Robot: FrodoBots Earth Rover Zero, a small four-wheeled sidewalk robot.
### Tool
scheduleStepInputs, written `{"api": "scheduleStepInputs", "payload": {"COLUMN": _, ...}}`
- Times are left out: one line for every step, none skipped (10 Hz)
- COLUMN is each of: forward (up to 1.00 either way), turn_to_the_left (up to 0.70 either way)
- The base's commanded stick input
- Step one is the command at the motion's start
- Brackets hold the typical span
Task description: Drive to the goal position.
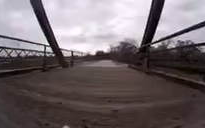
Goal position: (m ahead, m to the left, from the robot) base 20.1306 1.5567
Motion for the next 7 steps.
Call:
{"api": "scheduleStepInputs", "payload": {"forward": 1.0, "turn_to_the_left": 0.0}}
{"api": "scheduleStepInputs", "payload": {"forward": 1.0, "turn_to_the_left": 0.0}}
{"api": "scheduleStepInputs", "payload": {"forward": 0.0, "turn_to_the_left": 0.0}}
{"api": "scheduleStepInputs", "payload": {"forward": 0.0, "turn_to_the_left": 0.0}}
{"api": "scheduleStepInputs", "payload": {"forward": 0.0, "turn_to_the_left": 0.0}}
{"api": "scheduleStepInputs", "payload": {"forward": 0.0, "turn_to_the_left": 0.0}}
{"api": "scheduleStepInputs", "payload": {"forward": 0.0, "turn_to_the_left": 0.0}}
